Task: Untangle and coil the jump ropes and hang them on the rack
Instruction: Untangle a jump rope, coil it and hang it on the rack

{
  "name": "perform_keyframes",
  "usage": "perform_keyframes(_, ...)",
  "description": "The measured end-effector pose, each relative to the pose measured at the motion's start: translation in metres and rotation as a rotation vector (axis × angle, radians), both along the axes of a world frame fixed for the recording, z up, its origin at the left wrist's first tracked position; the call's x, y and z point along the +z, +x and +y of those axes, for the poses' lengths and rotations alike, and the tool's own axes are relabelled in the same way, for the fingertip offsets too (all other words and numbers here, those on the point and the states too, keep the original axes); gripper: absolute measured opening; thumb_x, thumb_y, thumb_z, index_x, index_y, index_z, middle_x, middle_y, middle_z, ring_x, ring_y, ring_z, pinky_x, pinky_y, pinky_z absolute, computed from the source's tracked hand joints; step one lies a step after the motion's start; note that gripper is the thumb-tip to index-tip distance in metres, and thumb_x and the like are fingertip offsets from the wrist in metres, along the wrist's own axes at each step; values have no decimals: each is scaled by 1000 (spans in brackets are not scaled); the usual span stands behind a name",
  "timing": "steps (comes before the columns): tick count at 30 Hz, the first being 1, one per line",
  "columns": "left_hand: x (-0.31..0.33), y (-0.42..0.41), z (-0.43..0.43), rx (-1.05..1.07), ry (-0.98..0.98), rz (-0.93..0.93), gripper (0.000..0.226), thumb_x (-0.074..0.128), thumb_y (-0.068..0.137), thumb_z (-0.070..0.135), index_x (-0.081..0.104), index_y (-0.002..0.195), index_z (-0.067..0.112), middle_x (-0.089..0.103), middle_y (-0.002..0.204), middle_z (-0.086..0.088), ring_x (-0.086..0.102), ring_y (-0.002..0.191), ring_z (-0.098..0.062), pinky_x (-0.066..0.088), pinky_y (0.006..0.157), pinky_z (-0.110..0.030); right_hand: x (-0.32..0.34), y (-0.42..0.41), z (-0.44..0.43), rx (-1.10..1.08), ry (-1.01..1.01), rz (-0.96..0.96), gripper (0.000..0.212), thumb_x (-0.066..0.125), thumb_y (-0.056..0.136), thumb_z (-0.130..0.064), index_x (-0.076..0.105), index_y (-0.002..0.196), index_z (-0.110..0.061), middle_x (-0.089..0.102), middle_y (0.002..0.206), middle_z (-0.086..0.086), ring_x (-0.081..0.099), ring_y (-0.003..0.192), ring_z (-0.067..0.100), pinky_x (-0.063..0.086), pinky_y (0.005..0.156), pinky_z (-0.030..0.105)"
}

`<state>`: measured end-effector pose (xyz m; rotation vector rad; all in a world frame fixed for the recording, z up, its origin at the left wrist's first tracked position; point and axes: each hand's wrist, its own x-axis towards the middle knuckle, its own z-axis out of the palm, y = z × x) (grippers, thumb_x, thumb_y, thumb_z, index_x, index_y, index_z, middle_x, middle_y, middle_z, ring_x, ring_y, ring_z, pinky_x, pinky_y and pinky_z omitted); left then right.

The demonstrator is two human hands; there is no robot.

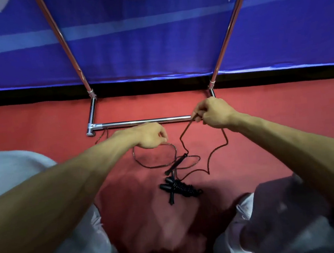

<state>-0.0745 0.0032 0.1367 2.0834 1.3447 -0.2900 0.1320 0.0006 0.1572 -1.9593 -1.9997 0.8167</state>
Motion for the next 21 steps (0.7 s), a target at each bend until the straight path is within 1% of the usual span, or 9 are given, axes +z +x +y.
perform_keyframes(2,-22,2,-2,84,-126,-84,36,59,96,21,57,131,13,63,119,-7,58,108,-19,38,86,-19,-15,3,5,-26,-52,60,35,43,88,1,68,73,-18,69,80,-1,56,67,5,44,67,18)
perform_keyframes(4,-46,10,-2,160,-211,-190,64,69,90,26,39,146,17,51,140,-4,52,119,-16,37,101,-23,-31,3,12,-81,-98,183,41,39,88,3,64,68,-21,66,74,-2,54,64,7,45,65,21)
perform_keyframes(7,-82,29,-3,192,-247,-348,83,76,83,34,30,150,18,41,146,4,38,136,-12,29,110,-23,-55,3,20,-156,-134,422,43,31,90,9,62,71,-14,59,68,0,49,59,9,40,55,14)
perform_keyframes(9,-103,42,2,249,-272,-413,72,74,85,28,37,146,16,46,128,10,44,119,-6,30,95,-12,-70,7,29,-200,-134,516,43,29,92,9,61,72,-13,57,68,-1,49,58,8,40,59,17)
perform_keyframes(13,-152,58,17,334,-233,-406,23,58,97,15,60,118,7,55,82,7,51,70,-7,39,59,-10,-114,17,48,-292,-121,505,43,29,91,8,58,70,-15,56,67,-2,47,58,7,37,51,12)
perform_keyframes(14,-163,59,19,342,-191,-389,18,53,99,14,63,112,7,56,81,6,51,69,-7,41,59,-11,-125,18,49,-318,-106,493,42,30,90,8,58,69,-15,56,67,-2,47,58,7,37,49,9)
perform_keyframes(17,-200,59,22,361,-162,-339,21,53,99,16,64,113,5,49,100,-1,52,84,-10,43,83,-19,-169,26,55,-391,-108,499,38,35,96,0,58,69,-14,57,67,-3,48,58,6,39,51,9)
perform_keyframes(19,-222,52,17,357,-161,-233,23,57,97,20,61,116,8,44,103,0,50,95,-15,42,97,-28,-195,29,51,-413,-143,490,33,37,97,-1,61,75,-6,59,67,-4,50,61,9,44,63,19)
perform_keyframes(21,-246,44,13,337,-158,-131,24,59,96,22,60,119,13,43,107,2,51,106,-18,41,101,-37,-223,32,49,-468,-184,508,26,36,95,2,61,86,6,62,73,0,53,65,12,47,70,29)
